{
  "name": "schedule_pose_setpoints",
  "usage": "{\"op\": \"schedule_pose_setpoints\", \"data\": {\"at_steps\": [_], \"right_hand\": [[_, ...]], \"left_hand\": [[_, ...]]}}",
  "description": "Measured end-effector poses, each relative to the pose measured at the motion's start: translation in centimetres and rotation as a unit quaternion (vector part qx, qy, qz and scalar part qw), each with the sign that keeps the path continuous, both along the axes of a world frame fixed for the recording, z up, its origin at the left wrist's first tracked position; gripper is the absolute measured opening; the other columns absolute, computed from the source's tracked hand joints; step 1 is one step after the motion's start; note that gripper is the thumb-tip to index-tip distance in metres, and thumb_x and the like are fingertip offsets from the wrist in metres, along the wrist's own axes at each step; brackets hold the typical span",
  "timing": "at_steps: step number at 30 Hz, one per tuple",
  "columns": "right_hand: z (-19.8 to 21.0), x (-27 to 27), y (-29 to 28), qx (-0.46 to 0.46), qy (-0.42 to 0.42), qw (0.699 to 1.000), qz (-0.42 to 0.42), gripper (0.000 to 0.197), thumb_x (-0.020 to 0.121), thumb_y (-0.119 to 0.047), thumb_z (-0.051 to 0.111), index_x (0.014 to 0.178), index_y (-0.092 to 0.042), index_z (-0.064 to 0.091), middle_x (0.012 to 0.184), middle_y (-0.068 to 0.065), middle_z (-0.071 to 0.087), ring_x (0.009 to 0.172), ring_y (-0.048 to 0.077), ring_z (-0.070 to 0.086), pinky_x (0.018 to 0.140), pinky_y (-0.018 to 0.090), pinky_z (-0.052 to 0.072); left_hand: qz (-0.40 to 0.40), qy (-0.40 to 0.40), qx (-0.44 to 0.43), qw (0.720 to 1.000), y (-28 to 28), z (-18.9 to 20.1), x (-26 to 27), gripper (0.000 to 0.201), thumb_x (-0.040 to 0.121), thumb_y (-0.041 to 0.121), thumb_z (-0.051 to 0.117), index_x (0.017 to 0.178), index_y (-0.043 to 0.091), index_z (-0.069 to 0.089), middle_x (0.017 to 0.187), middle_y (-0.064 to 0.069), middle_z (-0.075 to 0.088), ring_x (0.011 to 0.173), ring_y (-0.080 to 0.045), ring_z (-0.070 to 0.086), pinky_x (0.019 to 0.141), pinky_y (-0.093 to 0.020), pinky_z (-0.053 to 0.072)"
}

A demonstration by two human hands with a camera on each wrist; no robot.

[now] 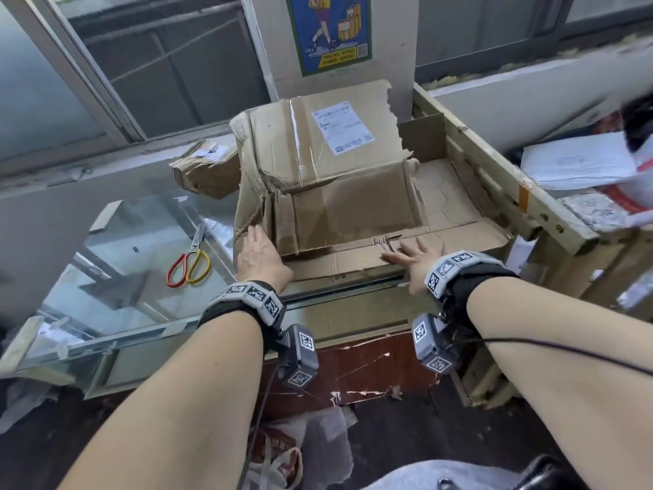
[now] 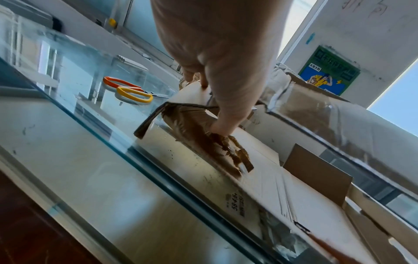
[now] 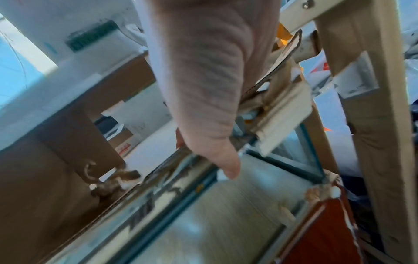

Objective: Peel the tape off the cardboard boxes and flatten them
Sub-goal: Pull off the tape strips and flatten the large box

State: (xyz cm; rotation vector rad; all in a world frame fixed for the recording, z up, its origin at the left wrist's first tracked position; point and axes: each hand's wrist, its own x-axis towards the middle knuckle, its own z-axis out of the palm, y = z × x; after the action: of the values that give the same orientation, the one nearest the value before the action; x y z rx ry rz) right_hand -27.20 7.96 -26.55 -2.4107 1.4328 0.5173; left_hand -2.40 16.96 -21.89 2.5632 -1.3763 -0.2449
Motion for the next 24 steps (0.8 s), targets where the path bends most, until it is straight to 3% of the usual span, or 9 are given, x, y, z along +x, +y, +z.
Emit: {"op": "schedule_pose_setpoints", "data": {"at_steps": [2,5,7,9,11,13,16,19,24], "right_hand": [[-1.0,-0.2,0.9,0.011,-0.01,1.0,0.0,0.085,0.085,-0.012,0.054,0.149,-0.044,0.008,0.16,-0.007,-0.005,0.147,0.029,-0.008,0.112,0.061,0.007],[-0.9,-0.1,0.6,-0.004,-0.033,0.999,0.007,0.072,0.091,-0.024,0.056,0.148,-0.042,0.015,0.159,-0.013,0.002,0.146,0.029,0.005,0.111,0.065,0.01],[-0.2,0.0,0.0,-0.035,-0.023,0.999,0.023,0.066,0.093,-0.035,0.057,0.147,-0.039,0.02,0.158,-0.011,0.013,0.142,0.029,0.02,0.109,0.059,0.021],[0.5,0.1,-0.3,-0.085,-0.02,0.996,0.025,0.066,0.088,-0.033,0.063,0.144,-0.035,0.029,0.148,-0.004,0.034,0.129,0.028,0.038,0.1,0.046,0.035],[1.0,0.3,-0.5,-0.143,-0.037,0.989,0.009,0.053,0.084,-0.027,0.068,0.132,-0.03,0.047,0.128,0.001,0.056,0.114,0.026,0.051,0.09,0.038,0.043],[1.7,0.9,-0.3,-0.192,-0.054,0.98,0.002,0.033,0.087,-0.014,0.06,0.118,-0.024,0.06,0.107,0.005,0.067,0.102,0.027,0.061,0.08,0.033,0.045],[2.6,2.3,0.3,-0.223,-0.08,0.971,0.029,0.028,0.093,-0.005,0.043,0.107,-0.015,0.065,0.098,0.009,0.07,0.094,0.027,0.065,0.072,0.029,0.041],[3.3,3.3,1.1,-0.207,-0.106,0.972,0.025,0.023,0.092,-0.016,0.048,0.101,-0.013,0.069,0.1,0.009,0.07,0.097,0.027,0.065,0.077,0.029,0.045],[4.4,4.2,1.3,-0.169,-0.131,0.977,-0.008,0.026,0.089,-0.032,0.058,0.101,-0.012,0.069,0.1,0.01,0.069,0.095,0.027,0.064,0.078,0.029,0.046]], "left_hand": [[0.007,0.031,-0.036,0.999,0.3,0.3,-0.6,0.114,0.075,0.02,0.076,0.152,0.005,-0.006,0.153,-0.017,0.026,0.141,-0.03,0.028,0.115,-0.037,0.027],[0.003,0.036,-0.067,0.997,0.3,0.7,-1.6,0.128,0.074,0.027,0.078,0.149,0.017,-0.025,0.145,-0.024,0.029,0.133,-0.038,0.035,0.11,-0.042,0.031],[-0.014,0.016,-0.079,0.997,0.0,0.9,-2.2,0.125,0.078,0.024,0.075,0.147,0.028,-0.028,0.153,-0.031,0.009,0.136,-0.045,0.029,0.111,-0.046,0.03],[-0.024,-0.003,-0.1,0.995,-0.4,1.5,-2.8,0.117,0.08,0.029,0.073,0.149,0.032,-0.022,0.155,-0.029,-0.011,0.143,-0.046,0.014,0.115,-0.05,0.022],[-0.004,-0.025,-0.113,0.993,-1.0,2.3,-3.1,0.109,0.082,0.04,0.069,0.153,0.025,-0.013,0.157,-0.023,-0.016,0.147,-0.038,-0.004,0.118,-0.052,0.007],[0.007,-0.062,-0.106,0.992,-2.0,3.2,-3.0,0.11,0.08,0.052,0.067,0.154,0.016,-0.007,0.159,-0.016,-0.017,0.147,-0.031,-0.013,0.118,-0.052,-0.002],[-0.04,-0.085,-0.085,0.992,-3.4,4.1,-3.3,0.121,0.074,0.056,0.071,0.153,0.018,-0.012,0.159,-0.02,-0.011,0.147,-0.035,-0.01,0.119,-0.053,0.0],[-0.087,-0.09,-0.048,0.991,-4.2,4.7,-4.2,0.125,0.069,0.053,0.075,0.15,0.035,-0.019,0.156,-0.029,-0.012,0.144,-0.046,-0.01,0.116,-0.06,-0.002],[-0.16,-0.112,-0.033,0.98,-4.4,5.9,-6.1,0.117,0.074,0.05,0.067,0.15,0.032,-0.019,0.158,-0.021,-0.017,0.143,-0.049,-0.013,0.112,-0.067,-0.003]]}}
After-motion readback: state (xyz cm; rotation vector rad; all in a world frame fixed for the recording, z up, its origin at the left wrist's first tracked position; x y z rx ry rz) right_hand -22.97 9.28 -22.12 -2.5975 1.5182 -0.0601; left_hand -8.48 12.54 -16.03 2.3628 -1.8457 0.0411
